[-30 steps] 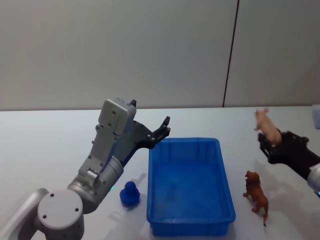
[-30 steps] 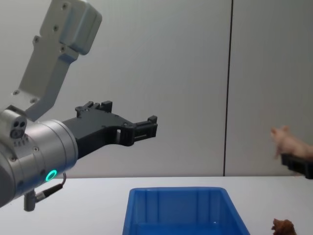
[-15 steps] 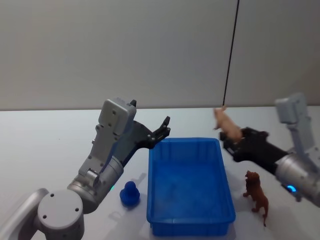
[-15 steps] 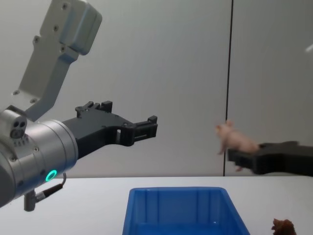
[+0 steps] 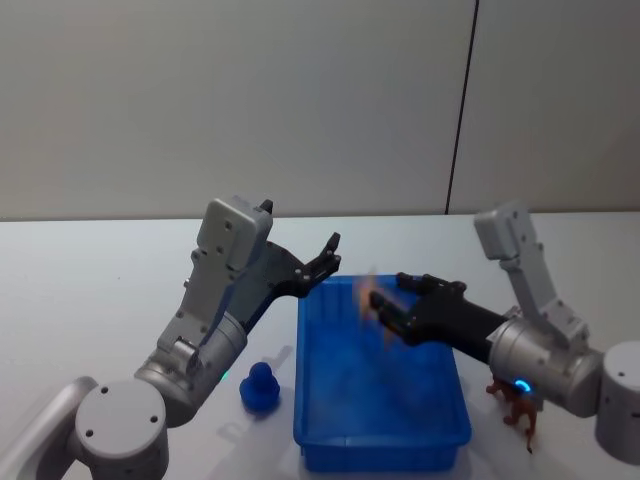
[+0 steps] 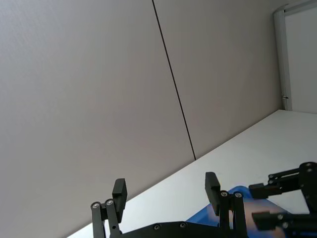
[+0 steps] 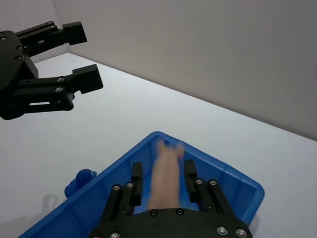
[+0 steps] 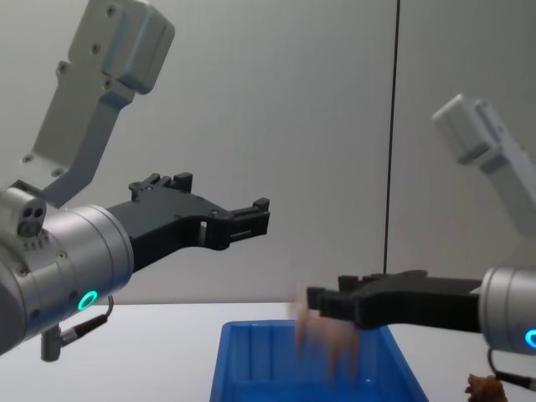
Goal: Pick up the two dolls from the table and place them into the box.
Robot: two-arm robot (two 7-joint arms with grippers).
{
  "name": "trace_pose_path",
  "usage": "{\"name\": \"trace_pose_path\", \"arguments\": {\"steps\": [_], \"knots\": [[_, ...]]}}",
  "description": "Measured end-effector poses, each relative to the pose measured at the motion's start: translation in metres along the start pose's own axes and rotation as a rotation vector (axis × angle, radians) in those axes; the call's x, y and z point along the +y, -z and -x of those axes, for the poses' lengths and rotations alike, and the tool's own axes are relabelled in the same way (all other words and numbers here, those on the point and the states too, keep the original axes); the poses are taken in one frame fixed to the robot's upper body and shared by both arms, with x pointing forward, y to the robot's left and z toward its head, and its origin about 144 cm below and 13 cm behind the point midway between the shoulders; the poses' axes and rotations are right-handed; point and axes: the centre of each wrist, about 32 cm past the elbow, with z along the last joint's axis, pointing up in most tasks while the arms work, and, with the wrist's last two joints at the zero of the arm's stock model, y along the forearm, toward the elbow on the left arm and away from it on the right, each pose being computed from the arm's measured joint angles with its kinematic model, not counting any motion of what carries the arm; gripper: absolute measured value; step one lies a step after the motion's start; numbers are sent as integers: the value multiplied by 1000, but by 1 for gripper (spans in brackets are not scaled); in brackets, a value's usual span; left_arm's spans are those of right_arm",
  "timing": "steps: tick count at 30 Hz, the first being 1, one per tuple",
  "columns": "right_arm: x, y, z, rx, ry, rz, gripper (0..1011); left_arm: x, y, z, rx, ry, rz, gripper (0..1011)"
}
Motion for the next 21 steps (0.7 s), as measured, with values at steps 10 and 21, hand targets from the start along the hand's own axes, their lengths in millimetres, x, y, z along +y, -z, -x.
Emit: {"name": "trace_pose_path", "arguments": {"steps": [10,21], "knots": [[13,3,4,12,-24,17,777,0,0,0,0,0,0,1001],[9,3,1,10,1,4,1001,0,0,0,0,0,0,1001]]}}
